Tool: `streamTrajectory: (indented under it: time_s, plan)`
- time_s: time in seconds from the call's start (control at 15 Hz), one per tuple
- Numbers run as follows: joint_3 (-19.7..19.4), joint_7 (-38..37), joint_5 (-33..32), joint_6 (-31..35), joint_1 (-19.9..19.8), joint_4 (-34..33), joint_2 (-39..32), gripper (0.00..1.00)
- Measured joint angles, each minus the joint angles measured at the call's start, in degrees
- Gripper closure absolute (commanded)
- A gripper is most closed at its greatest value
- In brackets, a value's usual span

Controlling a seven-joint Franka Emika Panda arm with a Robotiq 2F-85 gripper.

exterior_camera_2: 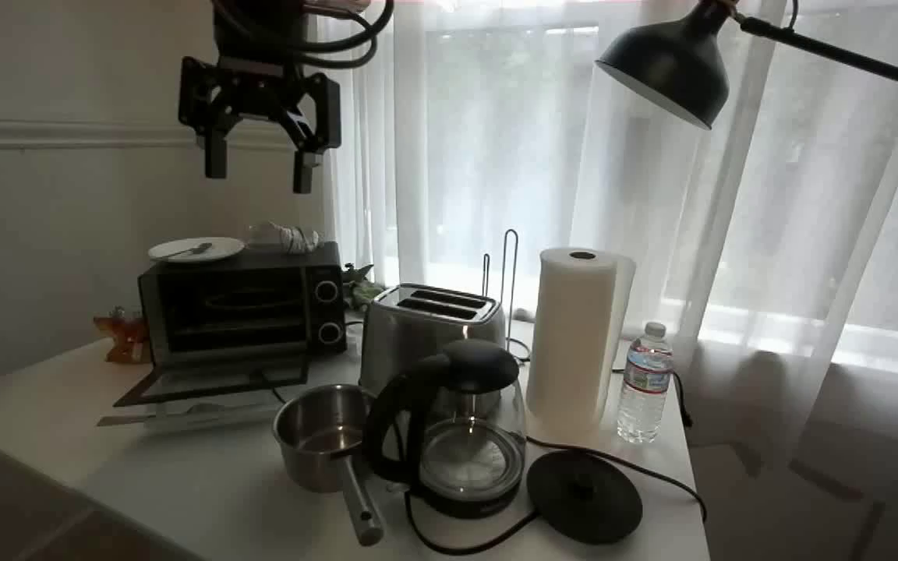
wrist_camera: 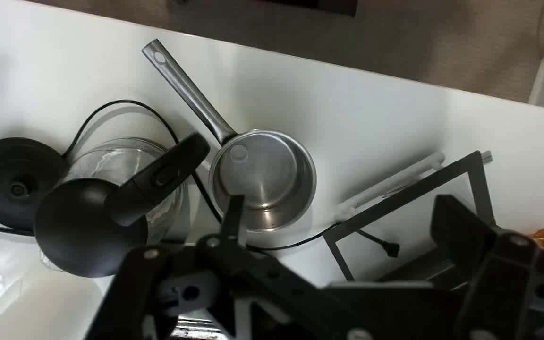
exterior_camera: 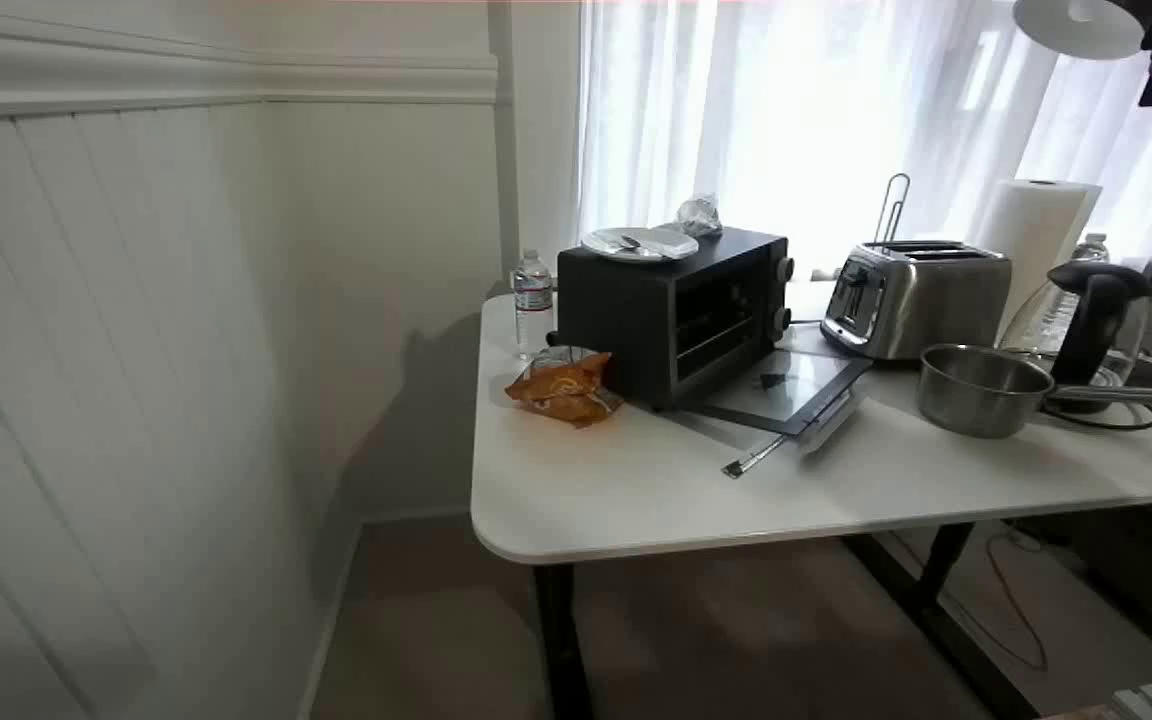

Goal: Put the pot behind the toaster

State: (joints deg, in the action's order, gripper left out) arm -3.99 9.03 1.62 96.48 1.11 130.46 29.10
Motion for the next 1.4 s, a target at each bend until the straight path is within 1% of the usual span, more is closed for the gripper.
streamTrajectory:
  time_s: [1.13,1.27,1.4]
  plan:
    - [0.08,0.07,0.00,0.03,-0.01,0.01,-0.15,0.00]
    - [0.39,1.17,0.00,0.43,0.14,0.50,-0.48,0.00]
    - [0.74,3.39,0.00,2.25,0.83,2.13,-0.75,0.00]
